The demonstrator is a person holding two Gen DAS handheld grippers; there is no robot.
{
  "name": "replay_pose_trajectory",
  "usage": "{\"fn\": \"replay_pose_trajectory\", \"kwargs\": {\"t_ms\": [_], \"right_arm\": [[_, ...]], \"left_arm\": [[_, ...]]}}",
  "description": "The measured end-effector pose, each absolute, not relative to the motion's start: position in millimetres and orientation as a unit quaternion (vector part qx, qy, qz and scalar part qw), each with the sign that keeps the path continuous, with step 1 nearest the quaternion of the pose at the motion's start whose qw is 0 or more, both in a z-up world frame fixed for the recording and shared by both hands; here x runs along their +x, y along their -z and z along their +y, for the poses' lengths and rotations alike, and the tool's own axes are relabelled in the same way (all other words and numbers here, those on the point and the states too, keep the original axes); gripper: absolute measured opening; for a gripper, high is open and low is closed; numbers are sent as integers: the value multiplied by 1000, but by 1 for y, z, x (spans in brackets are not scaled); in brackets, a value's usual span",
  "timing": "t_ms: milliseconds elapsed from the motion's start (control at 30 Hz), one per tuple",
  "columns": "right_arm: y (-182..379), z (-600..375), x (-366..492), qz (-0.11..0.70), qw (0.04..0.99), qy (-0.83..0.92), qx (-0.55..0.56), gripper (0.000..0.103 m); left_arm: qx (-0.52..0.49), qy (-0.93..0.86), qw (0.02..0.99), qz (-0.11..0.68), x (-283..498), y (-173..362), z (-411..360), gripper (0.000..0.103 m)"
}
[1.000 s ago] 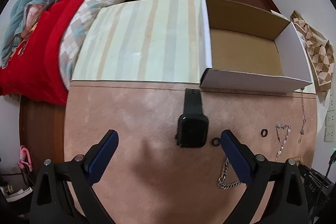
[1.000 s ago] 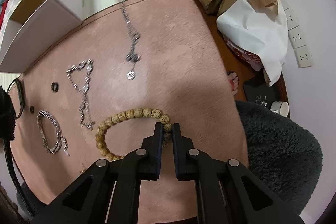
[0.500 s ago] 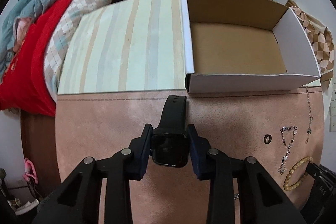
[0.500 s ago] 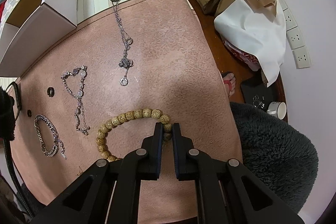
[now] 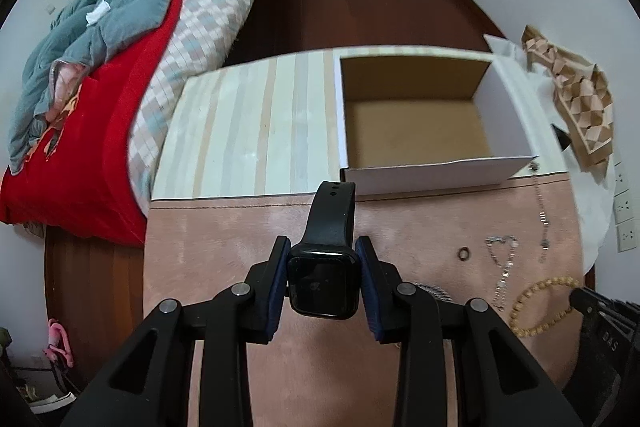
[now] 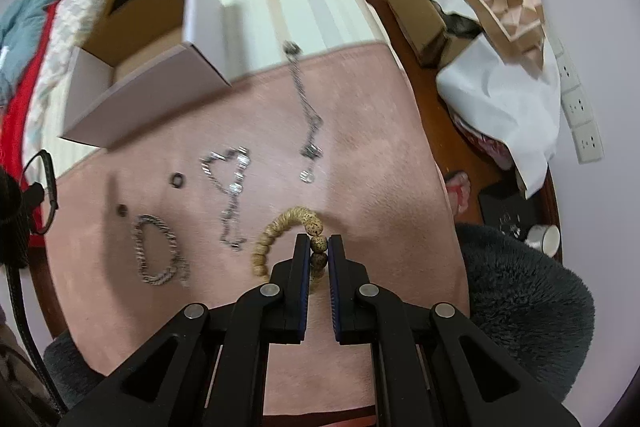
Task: Organize jewelry
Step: 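Carry the watch and bead bracelet into the white box and release both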
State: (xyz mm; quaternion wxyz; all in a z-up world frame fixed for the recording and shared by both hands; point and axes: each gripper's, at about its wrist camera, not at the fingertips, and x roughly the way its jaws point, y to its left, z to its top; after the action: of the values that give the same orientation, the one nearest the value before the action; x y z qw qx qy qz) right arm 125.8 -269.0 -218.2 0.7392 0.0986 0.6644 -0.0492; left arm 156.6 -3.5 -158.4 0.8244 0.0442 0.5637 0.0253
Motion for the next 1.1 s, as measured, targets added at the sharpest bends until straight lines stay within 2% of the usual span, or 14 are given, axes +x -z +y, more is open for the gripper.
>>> {"fn": "replay_pose_trajectory", "kwargs": {"t_ms": [300,667,800,1100], "right_arm": [[154,-251,146,613,784,11,100,9],[68,-213,224,547,831,-63,77,9],[78,-192,257,551,829,-76,52,9],[158,-176,313,605,788,-92,60,9]], "left_arm": [[24,-11,847,531,157,106,-3,29],[-15,7,847,531,222,78,6,29],[-36,17,832,554,253,94,7,29],[-84,38,783,615,303,151,6,30]]}}
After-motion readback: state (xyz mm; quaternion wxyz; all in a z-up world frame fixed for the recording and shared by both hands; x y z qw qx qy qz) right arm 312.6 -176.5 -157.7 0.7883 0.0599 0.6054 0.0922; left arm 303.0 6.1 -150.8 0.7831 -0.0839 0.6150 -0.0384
